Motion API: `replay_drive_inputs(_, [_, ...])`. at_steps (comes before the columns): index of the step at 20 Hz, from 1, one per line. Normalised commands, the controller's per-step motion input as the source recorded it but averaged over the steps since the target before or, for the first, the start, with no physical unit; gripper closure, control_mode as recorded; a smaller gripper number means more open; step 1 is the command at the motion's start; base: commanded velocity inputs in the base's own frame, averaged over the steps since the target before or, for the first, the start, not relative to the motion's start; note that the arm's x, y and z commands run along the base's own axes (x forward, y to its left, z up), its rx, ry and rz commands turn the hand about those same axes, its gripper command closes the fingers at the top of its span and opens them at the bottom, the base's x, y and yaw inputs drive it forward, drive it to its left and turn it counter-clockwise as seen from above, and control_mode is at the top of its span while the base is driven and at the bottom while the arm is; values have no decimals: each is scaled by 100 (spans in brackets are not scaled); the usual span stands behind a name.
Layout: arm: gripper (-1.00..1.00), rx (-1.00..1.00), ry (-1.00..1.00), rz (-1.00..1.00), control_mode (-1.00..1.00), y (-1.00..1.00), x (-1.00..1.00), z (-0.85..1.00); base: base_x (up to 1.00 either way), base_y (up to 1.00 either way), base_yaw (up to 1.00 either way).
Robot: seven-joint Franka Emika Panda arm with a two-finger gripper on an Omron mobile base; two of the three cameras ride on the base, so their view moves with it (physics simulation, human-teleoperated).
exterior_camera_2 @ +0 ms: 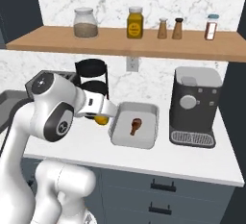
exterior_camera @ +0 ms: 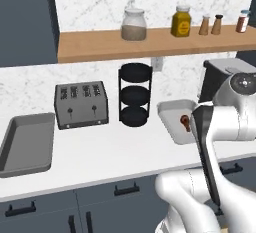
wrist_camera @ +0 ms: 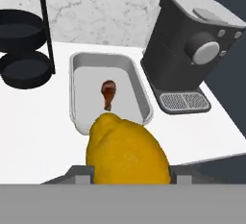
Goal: Place one lemon and one chicken drumstick in each tupperware on the nearby counter, to pack two identical lunches.
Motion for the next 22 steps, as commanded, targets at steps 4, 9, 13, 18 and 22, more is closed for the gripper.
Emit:
replay_drive_inputs(4, [100,1,0,5,-100,0,48,-15,17,0,2])
replay_drive_inputs(9, [100,6,0,6,-100,-6,69,-53,0,0,0])
replay_drive_inputs(13, [100,1,2,5,-100,-23,97,-100,0,0,0])
replay_drive_inputs(18, [100,0,11,5,-100,-24,100,-67,0,0,0])
replay_drive_inputs(22, [100,2,18,8,-100,-19,100,-14,0,0,0])
